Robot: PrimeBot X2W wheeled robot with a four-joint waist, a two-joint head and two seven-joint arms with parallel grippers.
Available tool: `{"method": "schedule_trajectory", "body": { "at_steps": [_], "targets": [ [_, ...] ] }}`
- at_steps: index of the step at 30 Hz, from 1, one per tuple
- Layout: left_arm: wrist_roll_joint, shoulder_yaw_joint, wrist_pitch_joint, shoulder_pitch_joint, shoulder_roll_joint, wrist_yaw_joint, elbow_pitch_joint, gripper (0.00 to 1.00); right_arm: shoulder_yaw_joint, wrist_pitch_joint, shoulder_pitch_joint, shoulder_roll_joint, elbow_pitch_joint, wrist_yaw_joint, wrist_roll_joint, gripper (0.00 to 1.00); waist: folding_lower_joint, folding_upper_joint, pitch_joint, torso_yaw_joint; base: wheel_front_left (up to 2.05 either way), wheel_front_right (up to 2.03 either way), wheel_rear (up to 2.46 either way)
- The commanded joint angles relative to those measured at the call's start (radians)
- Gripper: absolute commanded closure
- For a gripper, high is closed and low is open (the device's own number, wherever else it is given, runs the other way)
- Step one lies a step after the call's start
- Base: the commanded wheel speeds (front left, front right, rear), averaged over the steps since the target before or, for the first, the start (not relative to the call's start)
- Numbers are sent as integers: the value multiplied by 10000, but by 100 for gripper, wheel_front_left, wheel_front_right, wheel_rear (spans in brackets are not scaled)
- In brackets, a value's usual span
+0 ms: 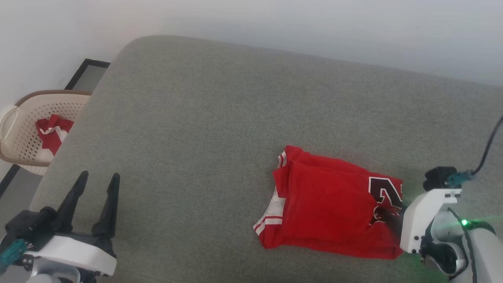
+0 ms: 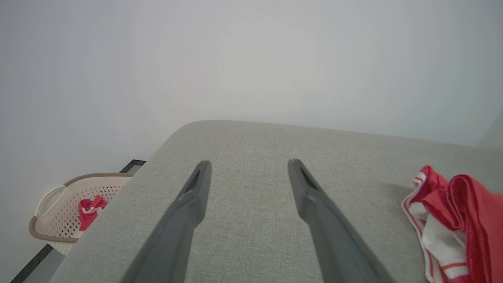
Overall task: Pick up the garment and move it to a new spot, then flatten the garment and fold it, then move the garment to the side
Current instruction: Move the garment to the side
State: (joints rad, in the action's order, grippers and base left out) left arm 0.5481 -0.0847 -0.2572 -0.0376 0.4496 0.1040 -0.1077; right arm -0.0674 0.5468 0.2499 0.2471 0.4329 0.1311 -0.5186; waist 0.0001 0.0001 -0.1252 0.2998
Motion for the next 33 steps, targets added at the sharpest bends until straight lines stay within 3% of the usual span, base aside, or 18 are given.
{"method": "schedule_trajectory", "body": {
  "at_steps": [1, 9, 15, 25, 33],
  "targets": [
    [-16, -4, -48, -138, -39, 45, -53, 0, -180, 366, -134, -192, 224, -7, 60, 100, -1, -1, -27, 3, 0, 0, 0],
    [-72, -17, -77, -351, -38, 101, -181, 0, 373, 864, 157, -197, -703, -7, 531, 100, -1, -1, -62, -173, 0, 0, 0],
    [-197, -76, -74, -577, -12, 147, -128, 0, 718, 1311, 233, 158, -1610, -8, 761, 100, -1, -1, -146, -625, 0, 0, 0],
    [-301, -238, -83, -1056, 3, 214, -127, 0, 1423, 1675, 930, 963, -2226, -11, 787, 100, -1, -1, -532, -1903, 0, 0, 0],
    [-387, -606, -85, -1725, 79, 257, -162, 0, 1735, 1386, 1817, 1908, -2026, -11, 849, 100, -1, -1, -997, -2989, 0, 0, 0]
  ]
}}
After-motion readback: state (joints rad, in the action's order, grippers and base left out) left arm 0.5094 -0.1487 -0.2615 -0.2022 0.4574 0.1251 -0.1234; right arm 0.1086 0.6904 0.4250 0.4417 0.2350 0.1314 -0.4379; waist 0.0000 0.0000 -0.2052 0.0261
